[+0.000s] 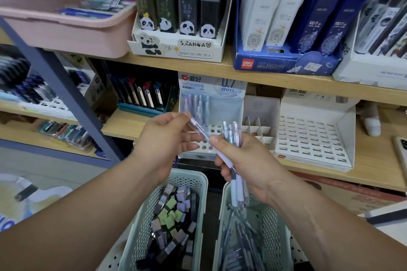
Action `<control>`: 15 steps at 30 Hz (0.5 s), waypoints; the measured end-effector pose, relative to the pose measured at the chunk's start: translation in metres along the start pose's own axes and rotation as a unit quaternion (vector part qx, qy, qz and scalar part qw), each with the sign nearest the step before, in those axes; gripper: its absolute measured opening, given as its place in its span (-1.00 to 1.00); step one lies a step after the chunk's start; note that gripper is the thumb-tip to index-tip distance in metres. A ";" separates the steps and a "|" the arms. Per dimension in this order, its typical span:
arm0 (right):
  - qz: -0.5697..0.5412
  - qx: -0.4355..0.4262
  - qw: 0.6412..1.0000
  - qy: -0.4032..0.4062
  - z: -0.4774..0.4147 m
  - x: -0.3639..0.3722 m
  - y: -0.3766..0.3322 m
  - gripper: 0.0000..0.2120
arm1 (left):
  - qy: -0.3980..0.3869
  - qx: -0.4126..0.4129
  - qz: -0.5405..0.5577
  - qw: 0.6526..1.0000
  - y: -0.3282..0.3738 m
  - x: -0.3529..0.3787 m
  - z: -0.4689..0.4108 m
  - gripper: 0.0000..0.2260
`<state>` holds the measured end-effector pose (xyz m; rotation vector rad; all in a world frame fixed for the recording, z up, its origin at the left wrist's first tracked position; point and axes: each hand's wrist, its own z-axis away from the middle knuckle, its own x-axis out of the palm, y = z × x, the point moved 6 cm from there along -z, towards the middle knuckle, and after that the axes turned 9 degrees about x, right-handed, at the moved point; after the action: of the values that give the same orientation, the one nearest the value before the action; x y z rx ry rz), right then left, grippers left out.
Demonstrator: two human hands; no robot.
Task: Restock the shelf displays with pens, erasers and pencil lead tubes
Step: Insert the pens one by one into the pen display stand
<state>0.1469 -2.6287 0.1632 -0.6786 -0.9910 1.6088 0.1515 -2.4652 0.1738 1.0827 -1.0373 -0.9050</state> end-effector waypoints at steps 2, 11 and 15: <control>-0.013 0.013 1.000 0.001 -0.003 0.006 0.002 -0.71 | -0.008 0.008 0.011 1.000 0.001 -0.004 -0.001 -0.86; -0.016 0.033 0.999 0.015 -0.009 0.020 0.003 -0.63 | -0.049 0.070 -0.032 0.996 0.016 -0.013 -0.011 -0.89; -0.047 0.049 0.996 0.050 -0.010 0.008 0.005 -0.70 | -0.021 0.091 -0.033 0.995 0.028 -0.019 -0.019 -0.93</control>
<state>0.1506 -2.6183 0.1539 -0.6294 -0.8525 1.5161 0.1670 -2.4360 0.1943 1.2597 -1.1421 -0.9021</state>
